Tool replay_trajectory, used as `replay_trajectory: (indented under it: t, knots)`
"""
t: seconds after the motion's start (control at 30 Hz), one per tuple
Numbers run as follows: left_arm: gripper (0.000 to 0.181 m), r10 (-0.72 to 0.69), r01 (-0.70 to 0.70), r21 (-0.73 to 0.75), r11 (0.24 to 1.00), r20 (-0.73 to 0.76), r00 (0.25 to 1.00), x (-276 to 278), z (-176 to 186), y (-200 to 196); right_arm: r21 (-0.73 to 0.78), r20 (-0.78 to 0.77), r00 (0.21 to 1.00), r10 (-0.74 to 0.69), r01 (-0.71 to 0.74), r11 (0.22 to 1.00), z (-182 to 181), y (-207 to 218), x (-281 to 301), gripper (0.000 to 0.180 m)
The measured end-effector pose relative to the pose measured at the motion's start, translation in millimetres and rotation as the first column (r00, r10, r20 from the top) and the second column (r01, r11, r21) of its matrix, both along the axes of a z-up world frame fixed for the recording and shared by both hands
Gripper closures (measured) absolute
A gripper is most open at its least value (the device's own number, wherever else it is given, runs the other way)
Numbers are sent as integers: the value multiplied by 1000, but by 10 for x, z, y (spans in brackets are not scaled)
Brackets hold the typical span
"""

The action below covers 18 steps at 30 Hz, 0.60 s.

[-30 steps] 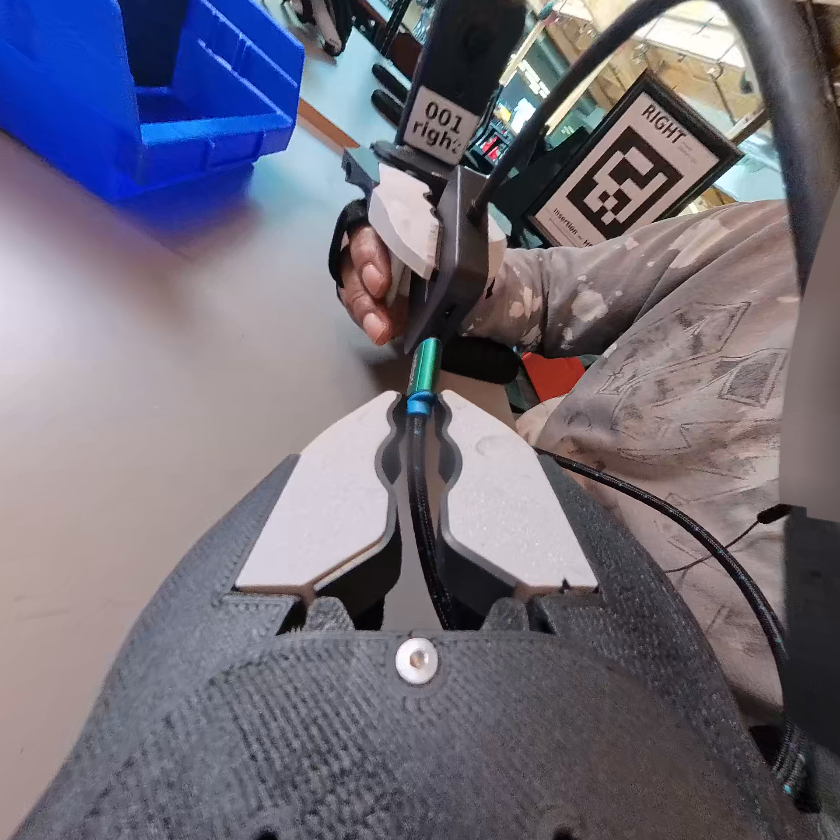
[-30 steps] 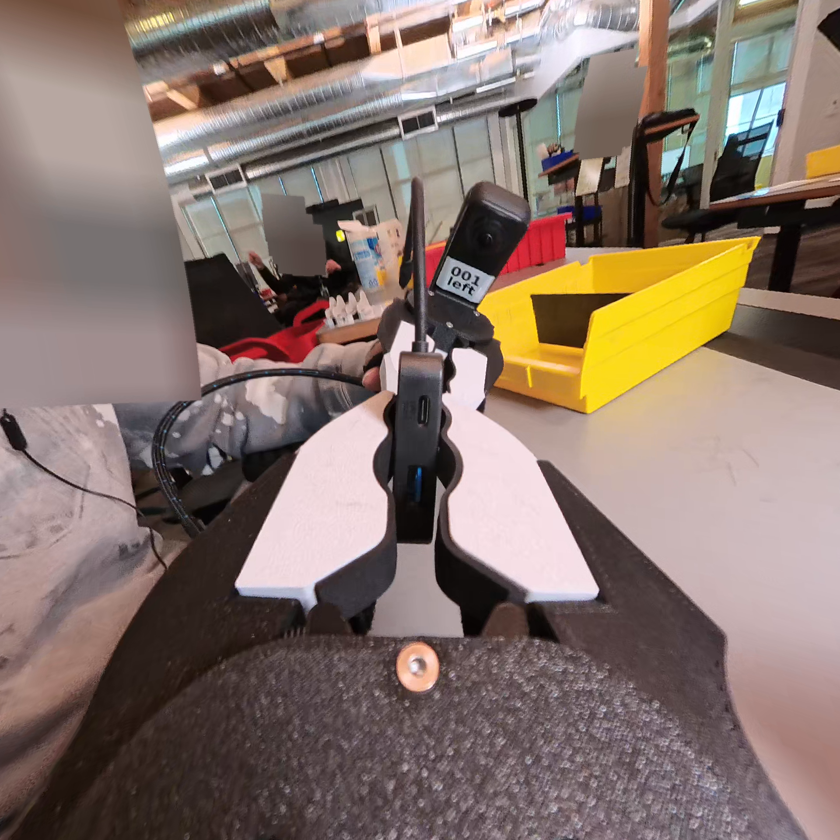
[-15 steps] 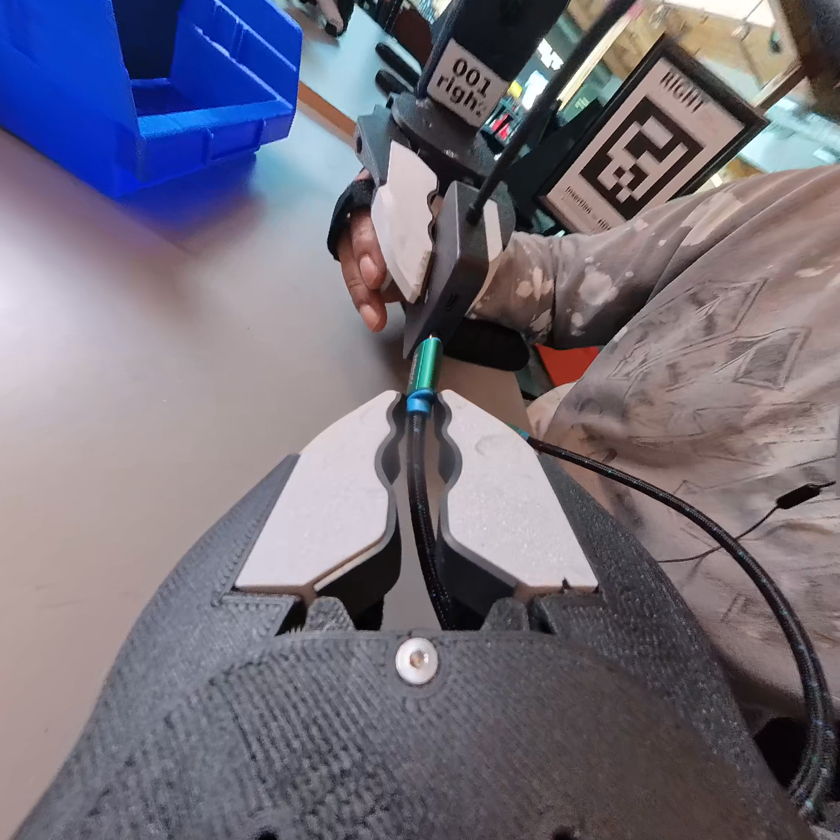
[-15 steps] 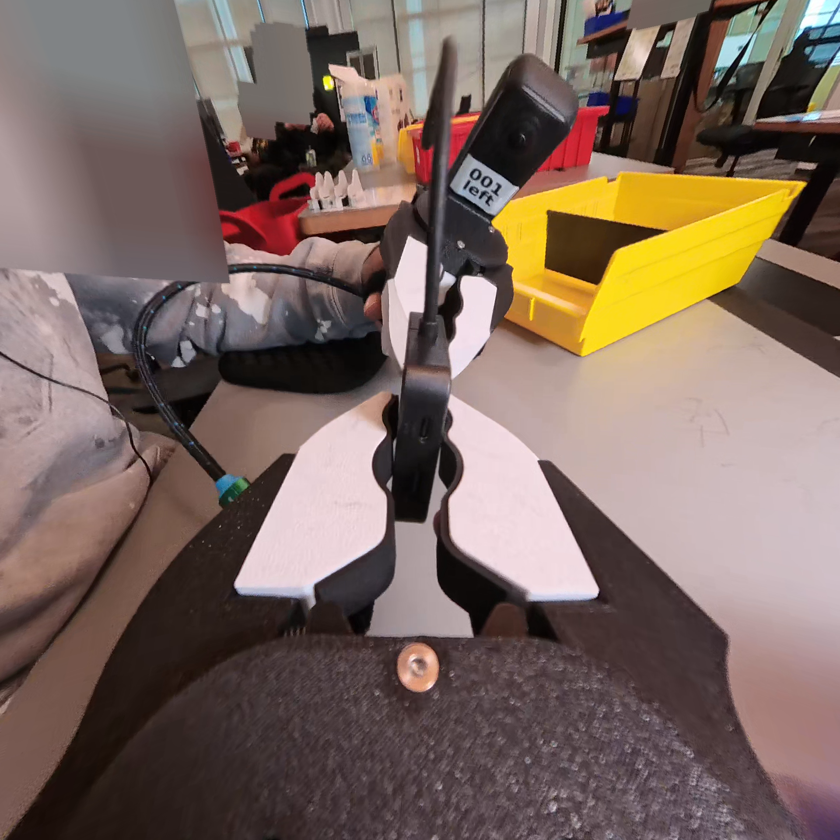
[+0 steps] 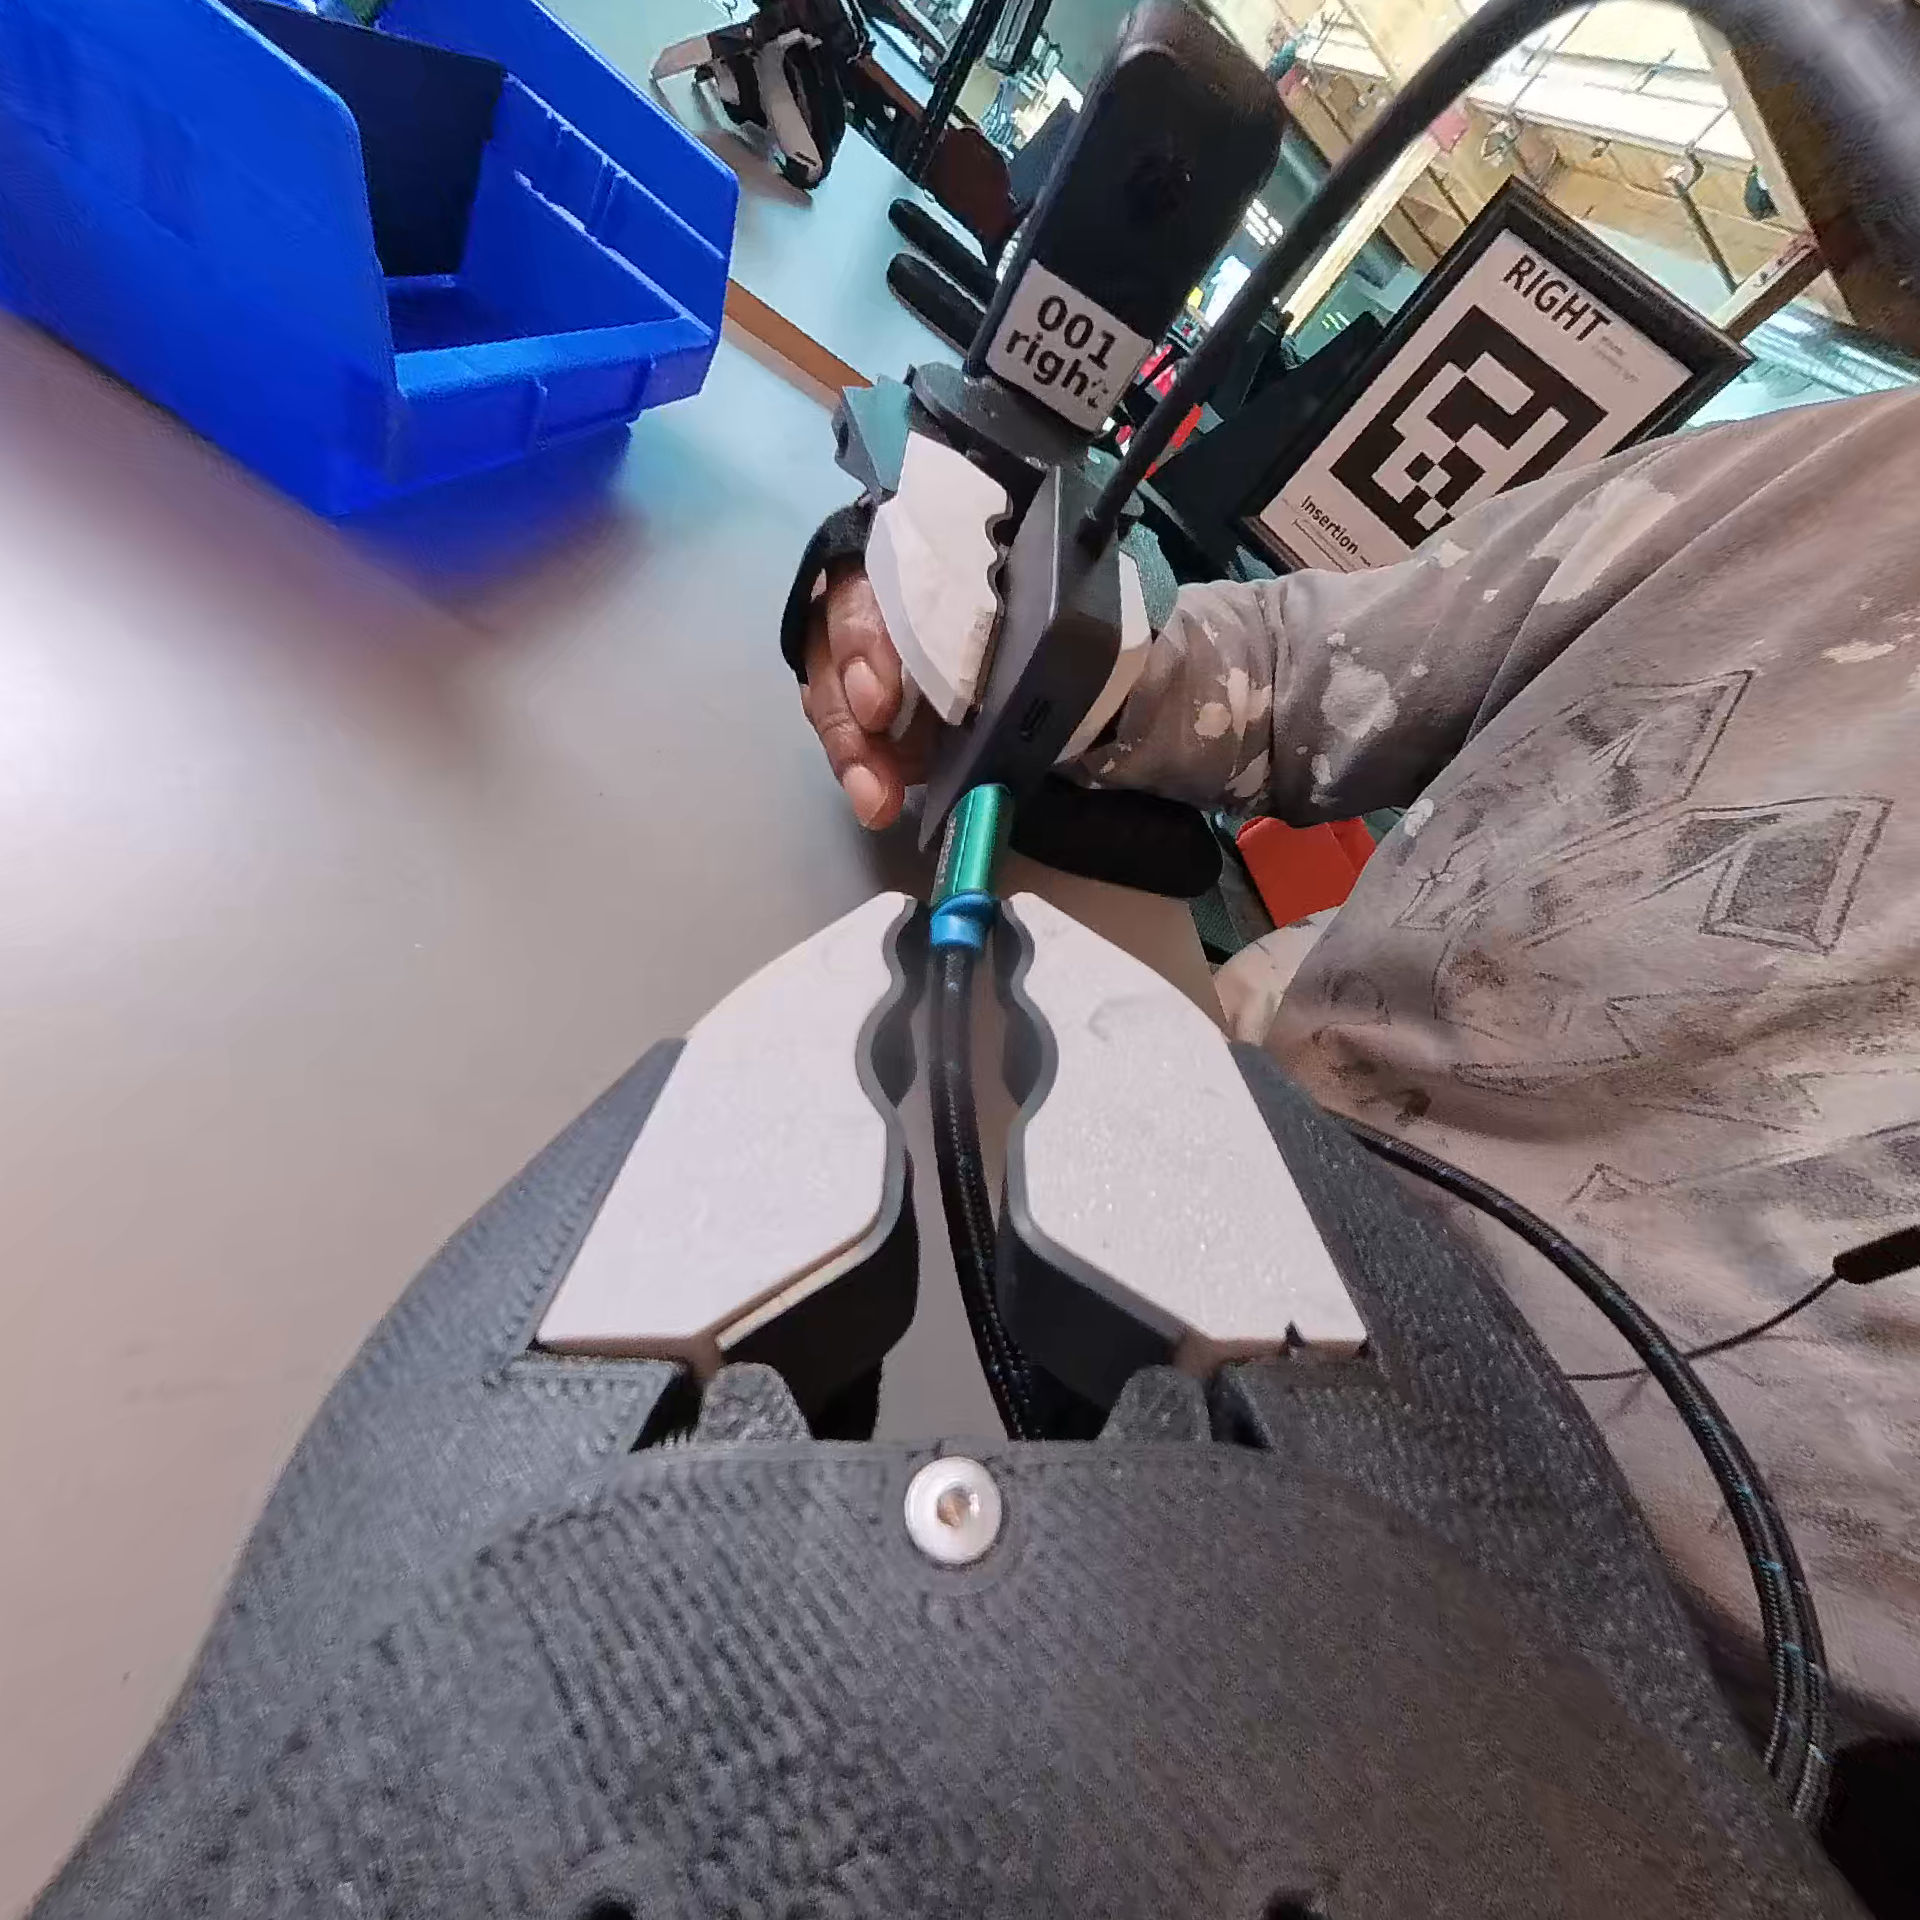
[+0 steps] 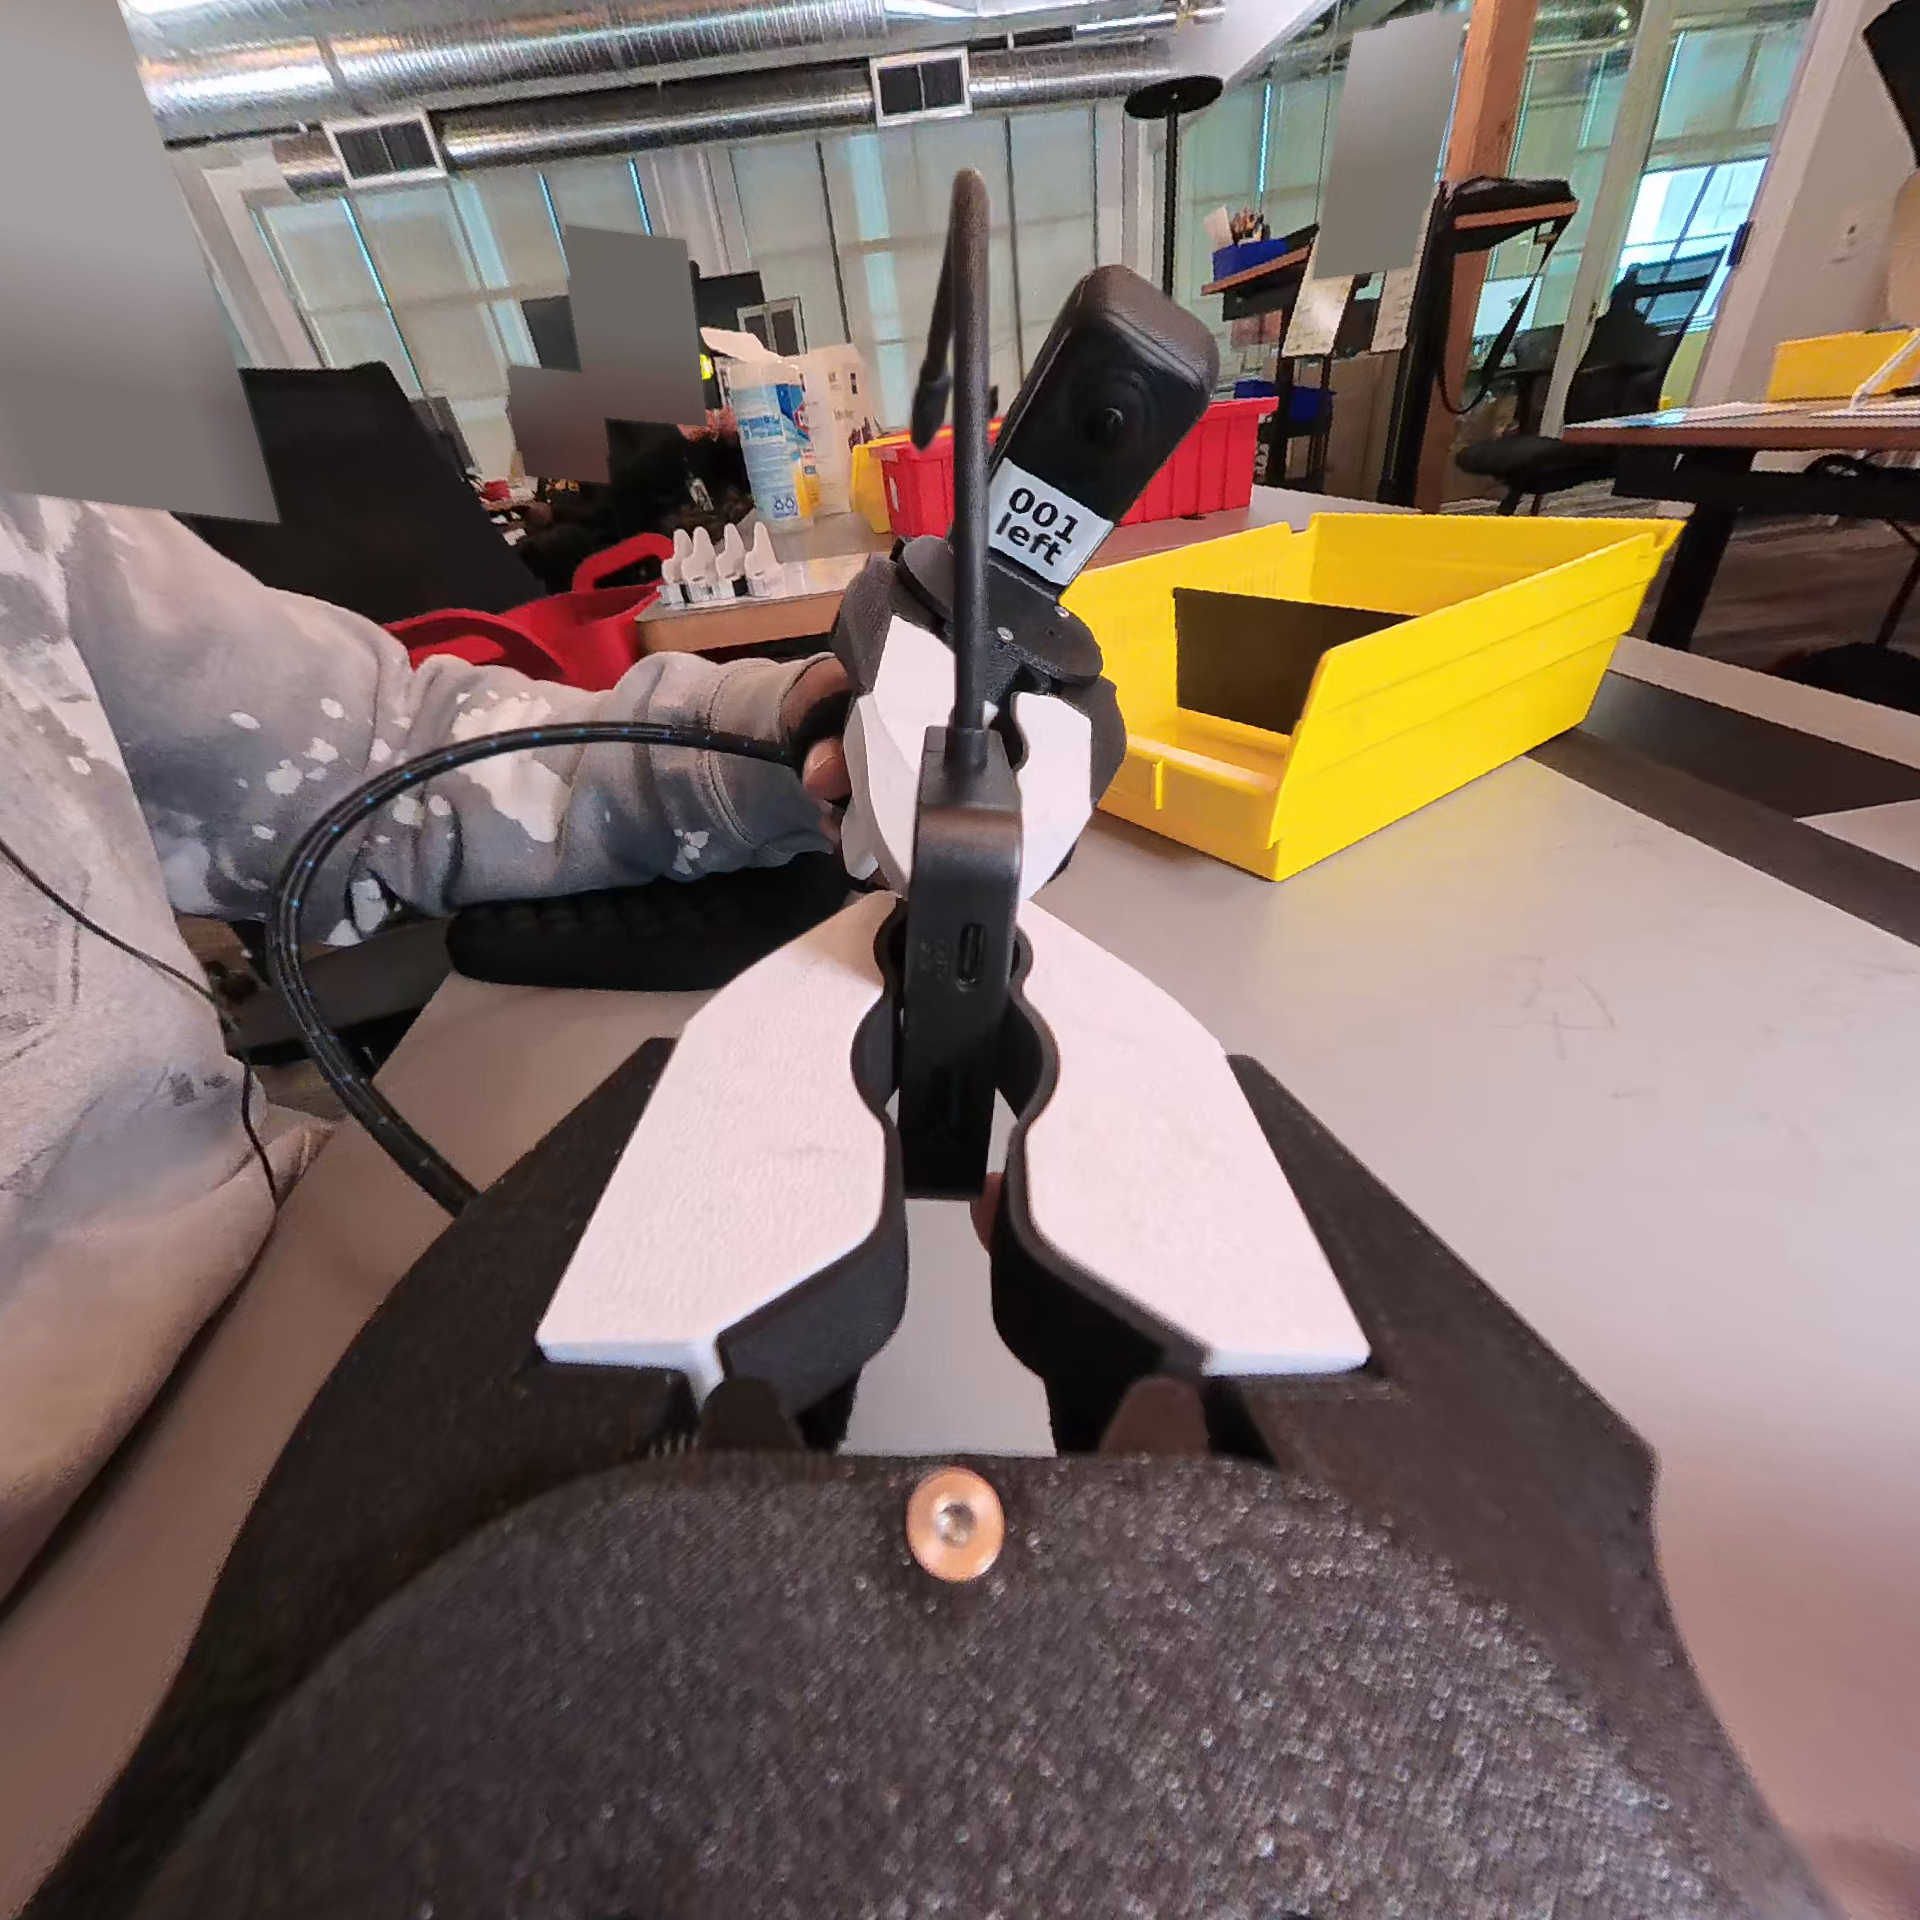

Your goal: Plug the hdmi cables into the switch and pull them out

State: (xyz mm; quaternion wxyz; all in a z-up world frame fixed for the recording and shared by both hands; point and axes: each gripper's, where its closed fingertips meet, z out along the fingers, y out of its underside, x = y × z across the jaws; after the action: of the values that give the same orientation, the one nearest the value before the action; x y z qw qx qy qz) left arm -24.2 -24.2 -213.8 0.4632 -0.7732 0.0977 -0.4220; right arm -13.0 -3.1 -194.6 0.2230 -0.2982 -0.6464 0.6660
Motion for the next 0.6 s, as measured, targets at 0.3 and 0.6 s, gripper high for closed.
replay_trajectory:
  t: [0.3, 0.6]
  knots:
    - [168, 2, -1, 14, 1000, -63, 998, -23, -52, -3, 74, 38, 999, -2, 0, 997, -85, -6, -24, 166]
    - [166, 2, 10, 48, 999, -239, 971, -18, -142, -57, 260, 85, 996, 16, -37, 965, -182, -18, 47, 145]
